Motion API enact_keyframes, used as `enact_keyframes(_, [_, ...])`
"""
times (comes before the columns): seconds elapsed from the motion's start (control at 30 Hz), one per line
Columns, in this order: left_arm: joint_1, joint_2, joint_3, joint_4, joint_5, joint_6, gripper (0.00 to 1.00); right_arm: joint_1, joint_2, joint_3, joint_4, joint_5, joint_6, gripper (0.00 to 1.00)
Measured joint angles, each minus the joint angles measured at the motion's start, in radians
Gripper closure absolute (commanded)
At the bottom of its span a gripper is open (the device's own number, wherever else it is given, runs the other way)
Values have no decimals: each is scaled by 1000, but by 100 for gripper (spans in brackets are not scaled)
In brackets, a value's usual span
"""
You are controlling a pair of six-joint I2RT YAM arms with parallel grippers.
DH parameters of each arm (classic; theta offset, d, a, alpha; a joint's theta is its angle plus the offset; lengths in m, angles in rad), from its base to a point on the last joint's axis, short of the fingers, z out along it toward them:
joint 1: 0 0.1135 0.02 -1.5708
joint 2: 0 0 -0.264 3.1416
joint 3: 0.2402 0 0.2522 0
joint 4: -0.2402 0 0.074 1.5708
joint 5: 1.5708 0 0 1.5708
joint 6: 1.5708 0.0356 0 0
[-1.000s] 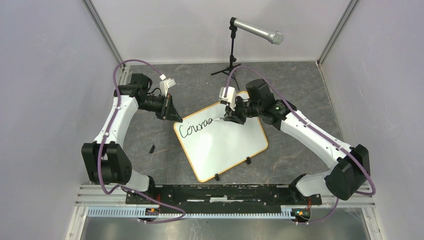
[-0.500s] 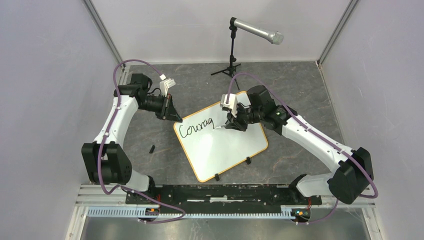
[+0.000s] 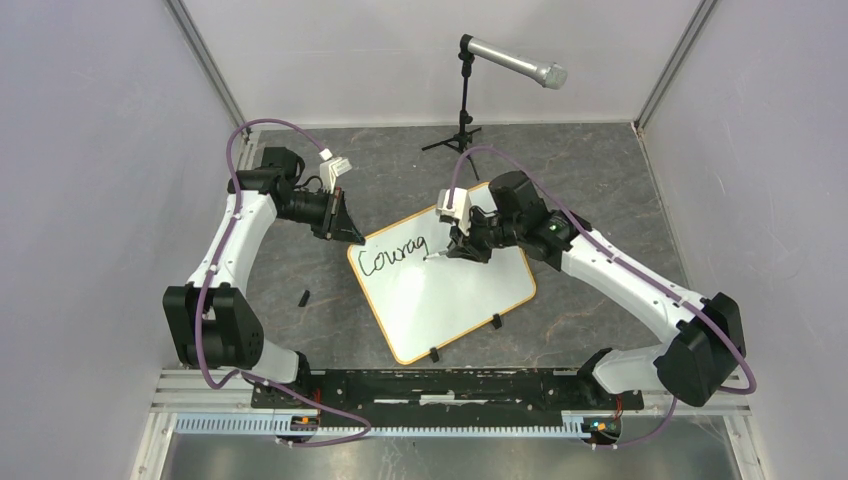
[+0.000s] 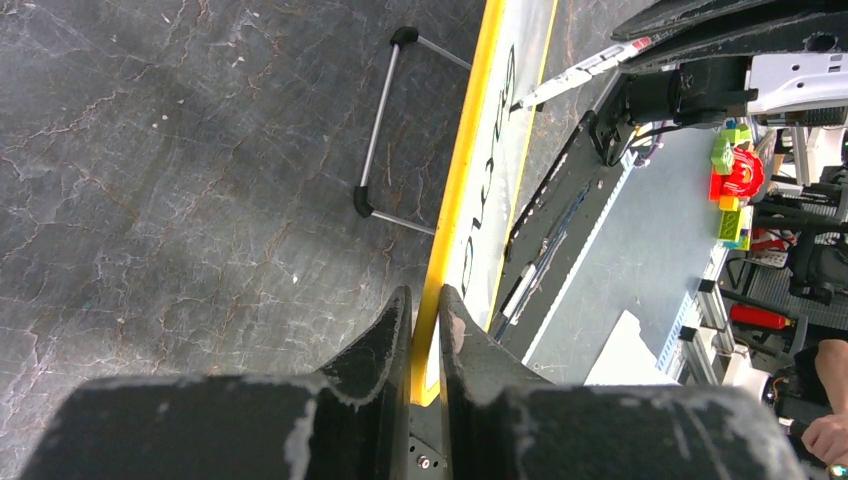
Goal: Write a sentence on the whiteboard
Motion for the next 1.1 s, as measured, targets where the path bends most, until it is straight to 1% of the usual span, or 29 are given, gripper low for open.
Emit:
enact_keyframes(0.57, [0,0,0,5,-2,0,98,-87,30,80,0,11,-19,100])
enact_keyframes(1.1, [0,0,0,-14,-13,0,98,-93,51,94,3,-10,-19,100])
